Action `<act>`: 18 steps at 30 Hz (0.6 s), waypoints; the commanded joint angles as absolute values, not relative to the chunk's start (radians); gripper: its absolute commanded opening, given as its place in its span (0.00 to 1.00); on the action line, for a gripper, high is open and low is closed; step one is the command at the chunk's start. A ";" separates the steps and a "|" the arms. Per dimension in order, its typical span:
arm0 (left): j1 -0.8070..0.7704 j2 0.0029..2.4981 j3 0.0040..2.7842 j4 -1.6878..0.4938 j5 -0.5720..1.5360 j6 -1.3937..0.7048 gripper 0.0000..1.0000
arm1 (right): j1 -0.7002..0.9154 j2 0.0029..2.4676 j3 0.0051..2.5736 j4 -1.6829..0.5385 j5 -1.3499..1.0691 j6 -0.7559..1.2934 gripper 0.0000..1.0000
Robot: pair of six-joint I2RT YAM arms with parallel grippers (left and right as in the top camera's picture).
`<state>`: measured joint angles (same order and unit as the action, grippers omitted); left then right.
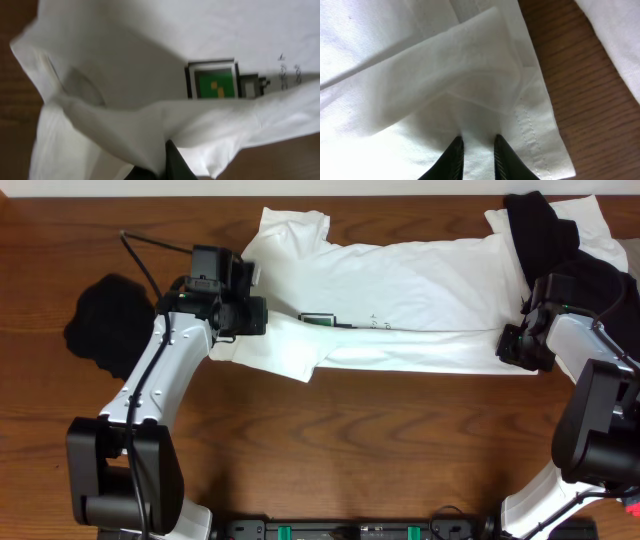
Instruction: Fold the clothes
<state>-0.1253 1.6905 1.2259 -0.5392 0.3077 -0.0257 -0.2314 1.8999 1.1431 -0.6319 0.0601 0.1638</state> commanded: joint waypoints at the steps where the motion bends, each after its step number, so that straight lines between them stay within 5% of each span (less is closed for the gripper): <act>1: -0.123 1.701 1.238 -0.511 0.302 -0.036 0.06 | -0.229 1.912 1.119 -0.628 0.060 0.152 0.20; 18: -0.123 1.721 1.227 -0.342 0.302 -0.050 0.16 | -0.229 1.912 1.119 -0.626 0.060 0.152 0.19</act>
